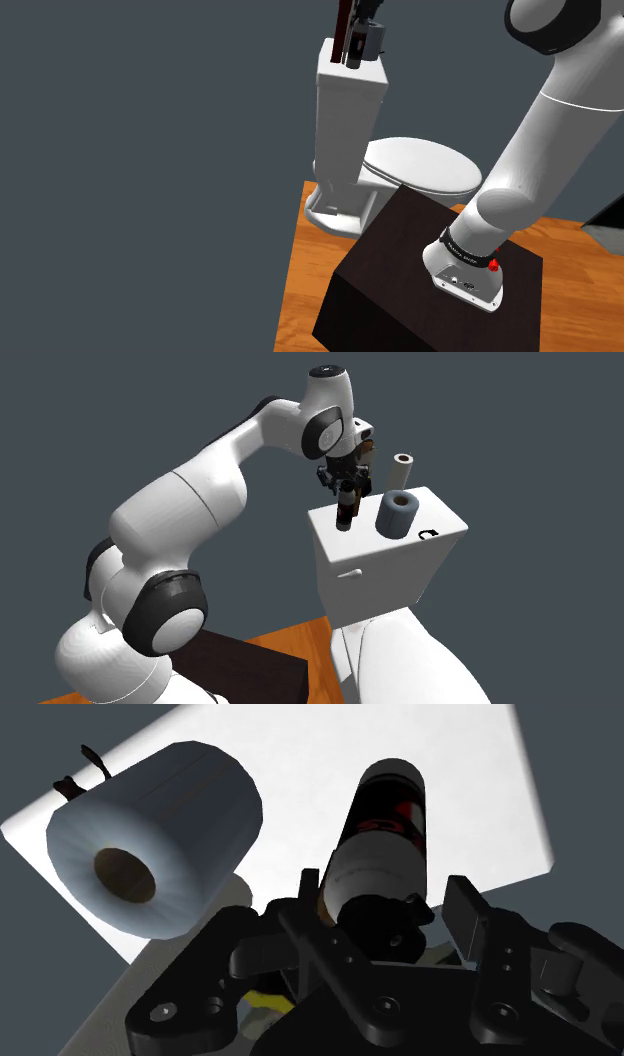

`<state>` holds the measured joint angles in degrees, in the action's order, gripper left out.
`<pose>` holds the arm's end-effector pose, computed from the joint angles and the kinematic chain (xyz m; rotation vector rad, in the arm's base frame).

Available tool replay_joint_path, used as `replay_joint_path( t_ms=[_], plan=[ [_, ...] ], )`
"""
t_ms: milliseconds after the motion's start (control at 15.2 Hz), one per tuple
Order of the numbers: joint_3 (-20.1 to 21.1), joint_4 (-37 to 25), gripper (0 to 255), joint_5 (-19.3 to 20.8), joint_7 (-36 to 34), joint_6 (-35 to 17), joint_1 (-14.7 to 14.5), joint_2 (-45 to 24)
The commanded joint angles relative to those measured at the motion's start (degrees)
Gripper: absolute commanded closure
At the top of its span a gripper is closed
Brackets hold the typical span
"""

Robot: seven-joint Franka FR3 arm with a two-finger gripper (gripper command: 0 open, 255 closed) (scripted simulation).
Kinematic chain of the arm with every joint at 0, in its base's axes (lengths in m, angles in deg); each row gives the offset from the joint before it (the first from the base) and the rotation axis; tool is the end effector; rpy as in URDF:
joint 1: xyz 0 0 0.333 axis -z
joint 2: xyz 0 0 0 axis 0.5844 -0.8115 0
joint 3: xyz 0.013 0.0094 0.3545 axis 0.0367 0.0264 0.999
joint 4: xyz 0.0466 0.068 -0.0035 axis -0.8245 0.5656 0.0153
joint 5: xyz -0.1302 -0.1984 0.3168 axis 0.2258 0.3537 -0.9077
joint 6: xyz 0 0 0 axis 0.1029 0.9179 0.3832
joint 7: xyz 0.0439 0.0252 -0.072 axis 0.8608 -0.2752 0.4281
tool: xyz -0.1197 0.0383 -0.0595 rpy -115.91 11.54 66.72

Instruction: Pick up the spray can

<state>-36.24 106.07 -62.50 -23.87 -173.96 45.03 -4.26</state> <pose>0.5665 -0.2614 0.6788 2.9497 0.0774 0.3193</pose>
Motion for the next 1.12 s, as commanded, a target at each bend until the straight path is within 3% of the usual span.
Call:
replay_joint_path(
  t_ms=[0,528,1056],
  plan=[
    [0.0,0.1,255,0.0,0.0,-0.1,0.0,0.0],
    [0.0,0.3,255,0.0,-0.1,-0.2,0.0,0.1],
    [-0.3,-11.1,255,-1.3,0.9,7.6,0.8,-3.6]
  ],
)
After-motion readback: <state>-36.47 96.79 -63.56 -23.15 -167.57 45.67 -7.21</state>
